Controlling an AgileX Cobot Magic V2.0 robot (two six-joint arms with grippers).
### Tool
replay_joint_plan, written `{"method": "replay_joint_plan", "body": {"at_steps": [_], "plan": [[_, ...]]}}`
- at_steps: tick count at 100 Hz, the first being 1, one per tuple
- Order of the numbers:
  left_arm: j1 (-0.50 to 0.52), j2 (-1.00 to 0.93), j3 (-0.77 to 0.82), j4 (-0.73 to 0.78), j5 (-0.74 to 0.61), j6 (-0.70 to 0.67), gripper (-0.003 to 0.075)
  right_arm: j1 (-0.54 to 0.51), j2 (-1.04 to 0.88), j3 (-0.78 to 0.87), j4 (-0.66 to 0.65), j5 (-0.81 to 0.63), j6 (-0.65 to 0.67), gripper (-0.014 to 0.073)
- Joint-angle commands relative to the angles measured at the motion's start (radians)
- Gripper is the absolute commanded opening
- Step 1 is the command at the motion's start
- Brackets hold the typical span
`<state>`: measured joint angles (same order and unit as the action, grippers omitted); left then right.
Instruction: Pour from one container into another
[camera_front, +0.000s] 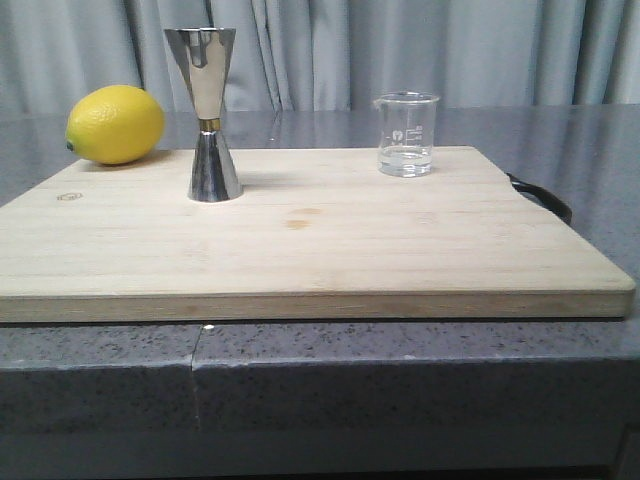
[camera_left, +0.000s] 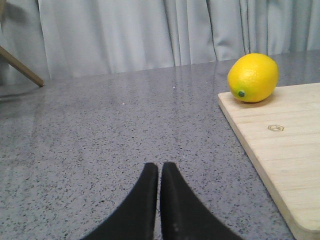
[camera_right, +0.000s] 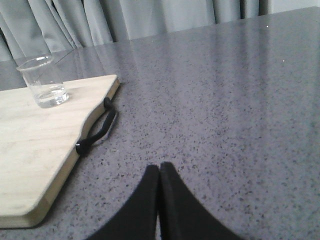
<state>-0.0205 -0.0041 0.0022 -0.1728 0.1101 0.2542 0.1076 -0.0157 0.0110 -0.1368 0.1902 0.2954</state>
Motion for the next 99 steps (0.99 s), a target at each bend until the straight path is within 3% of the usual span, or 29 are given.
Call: {"method": "replay_joint_plan", "body": {"at_steps": [1,99], "plan": [[0.001,-0.024,0.037,-0.01,-0.072,-0.008,-0.0019,-0.005,-0.012,0.027,0.011,-0.143,-0.015,-0.0049],[0.001,-0.024,0.037,-0.01,-0.072,-0.008,-0.0019,-0.005,-0.012,0.029,0.031,-0.104,-0.015,-0.0049]]}}
